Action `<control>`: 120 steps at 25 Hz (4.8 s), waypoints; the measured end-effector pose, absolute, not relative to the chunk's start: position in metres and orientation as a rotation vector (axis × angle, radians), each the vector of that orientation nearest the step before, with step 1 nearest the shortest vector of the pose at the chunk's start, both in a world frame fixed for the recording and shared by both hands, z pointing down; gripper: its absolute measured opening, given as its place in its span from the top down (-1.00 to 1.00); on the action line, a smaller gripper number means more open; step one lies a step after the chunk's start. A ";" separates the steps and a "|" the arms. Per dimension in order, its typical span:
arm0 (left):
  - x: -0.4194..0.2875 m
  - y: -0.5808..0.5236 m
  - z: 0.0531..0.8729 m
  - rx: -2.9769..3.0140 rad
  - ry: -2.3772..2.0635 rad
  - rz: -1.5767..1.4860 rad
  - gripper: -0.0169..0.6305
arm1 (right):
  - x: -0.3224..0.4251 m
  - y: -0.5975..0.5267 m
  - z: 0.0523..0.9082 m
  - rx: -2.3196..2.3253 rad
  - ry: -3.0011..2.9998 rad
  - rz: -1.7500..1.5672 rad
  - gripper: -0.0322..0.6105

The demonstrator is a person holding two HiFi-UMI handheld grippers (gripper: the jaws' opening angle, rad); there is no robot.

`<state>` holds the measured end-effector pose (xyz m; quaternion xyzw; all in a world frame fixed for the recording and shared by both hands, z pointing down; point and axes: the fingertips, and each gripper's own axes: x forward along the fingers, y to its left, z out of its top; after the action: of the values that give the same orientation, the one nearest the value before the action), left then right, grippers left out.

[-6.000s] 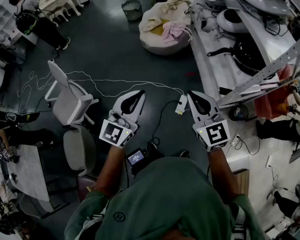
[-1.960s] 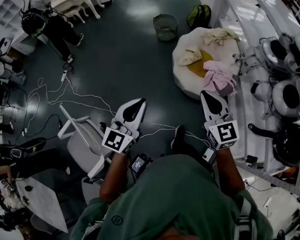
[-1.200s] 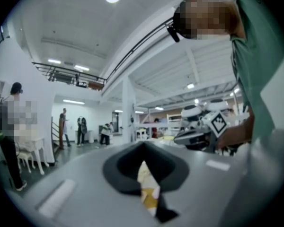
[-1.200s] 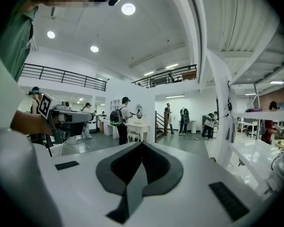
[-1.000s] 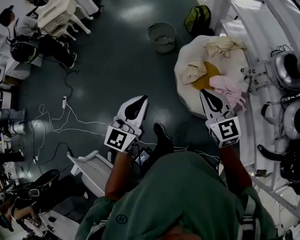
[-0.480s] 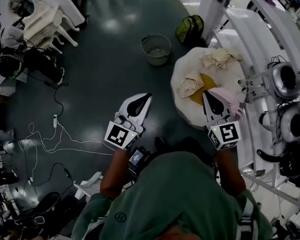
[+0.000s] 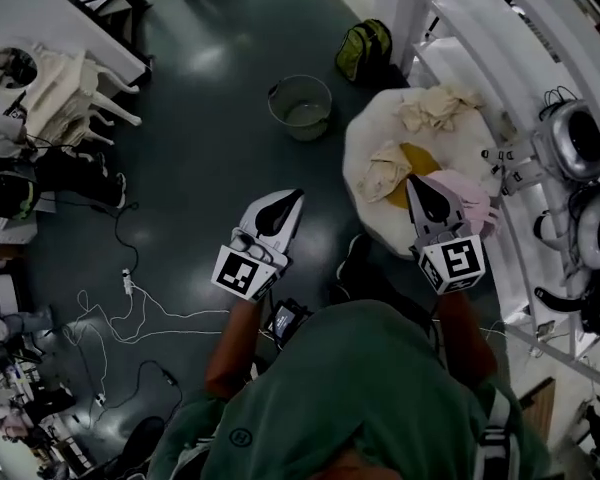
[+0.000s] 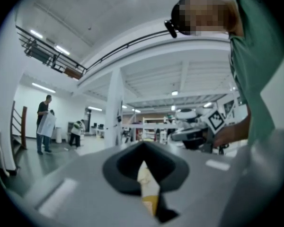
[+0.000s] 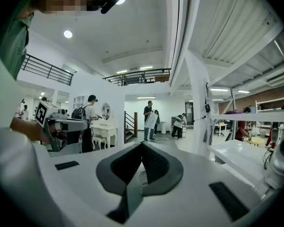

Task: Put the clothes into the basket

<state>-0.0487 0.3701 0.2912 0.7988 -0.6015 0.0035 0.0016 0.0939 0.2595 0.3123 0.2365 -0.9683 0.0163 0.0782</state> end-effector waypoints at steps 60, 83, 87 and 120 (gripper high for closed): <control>0.008 0.002 0.313 3.071 -0.604 0.052 0.93 | 0.145 0.065 0.325 1.817 -2.391 0.181 0.88; 0.036 -0.123 0.390 2.989 -0.533 0.162 0.93 | 0.157 -0.050 0.395 1.892 -2.298 0.344 0.88; 0.046 -0.174 0.430 2.953 -0.497 0.215 0.93 | 0.162 -0.100 0.423 1.926 -2.234 0.399 0.88; 0.142 -0.395 0.881 2.574 -0.569 0.609 0.29 | 0.212 -0.349 0.841 1.951 -1.927 1.045 0.21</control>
<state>0.1425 -0.3946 0.8806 0.9288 -0.2053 0.2199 0.2164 0.2120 -0.3492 0.8405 0.6613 -0.6532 0.3541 0.1034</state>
